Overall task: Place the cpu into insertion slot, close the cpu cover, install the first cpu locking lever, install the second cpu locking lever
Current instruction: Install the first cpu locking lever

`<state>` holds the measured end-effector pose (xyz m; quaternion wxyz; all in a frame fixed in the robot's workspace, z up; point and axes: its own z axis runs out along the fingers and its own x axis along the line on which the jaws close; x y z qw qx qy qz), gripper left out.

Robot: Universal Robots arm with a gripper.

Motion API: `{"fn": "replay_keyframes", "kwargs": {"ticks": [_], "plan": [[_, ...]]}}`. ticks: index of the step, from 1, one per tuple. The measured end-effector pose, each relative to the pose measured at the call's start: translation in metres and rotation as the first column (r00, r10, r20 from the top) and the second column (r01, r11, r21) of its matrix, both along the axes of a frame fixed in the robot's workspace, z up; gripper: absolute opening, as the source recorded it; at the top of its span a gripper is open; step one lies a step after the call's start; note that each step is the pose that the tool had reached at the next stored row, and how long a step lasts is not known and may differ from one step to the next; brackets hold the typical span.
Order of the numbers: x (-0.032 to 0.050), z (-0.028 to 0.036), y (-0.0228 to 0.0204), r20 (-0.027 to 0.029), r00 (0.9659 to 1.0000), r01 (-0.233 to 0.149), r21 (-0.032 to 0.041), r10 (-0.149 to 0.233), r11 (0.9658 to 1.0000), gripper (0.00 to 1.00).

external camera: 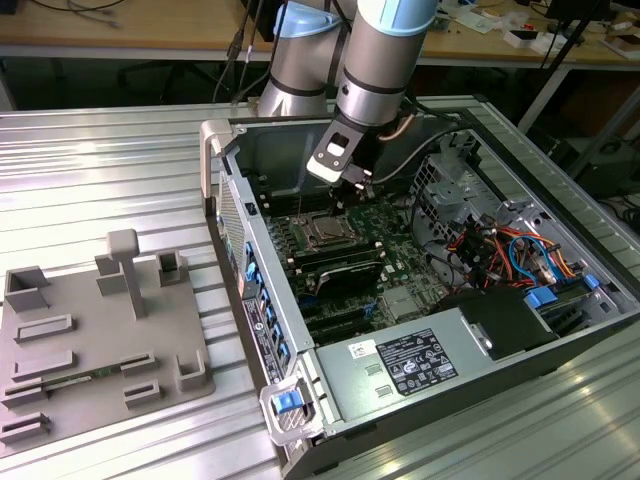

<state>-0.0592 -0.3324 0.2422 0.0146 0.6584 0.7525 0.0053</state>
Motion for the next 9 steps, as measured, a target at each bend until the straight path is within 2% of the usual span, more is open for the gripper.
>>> {"fn": "replay_keyframes", "kwargs": {"ticks": [3,5,7,9], "plan": [[-0.0001,0.0000,0.0000,0.0002,0.9993,-0.036,0.0002,0.036,0.9993,0.11],[-0.0002,0.0000,0.0000,0.0002,0.9974,-0.072,0.0001,0.072,0.9974,0.11],[-0.0003,0.0000,0.0000,0.0001,0.9922,-0.124,0.0002,0.124,0.9922,0.11],[-0.0003,0.0000,0.0000,0.0001,0.9869,-0.161,0.0001,0.161,0.9869,0.11]]}}
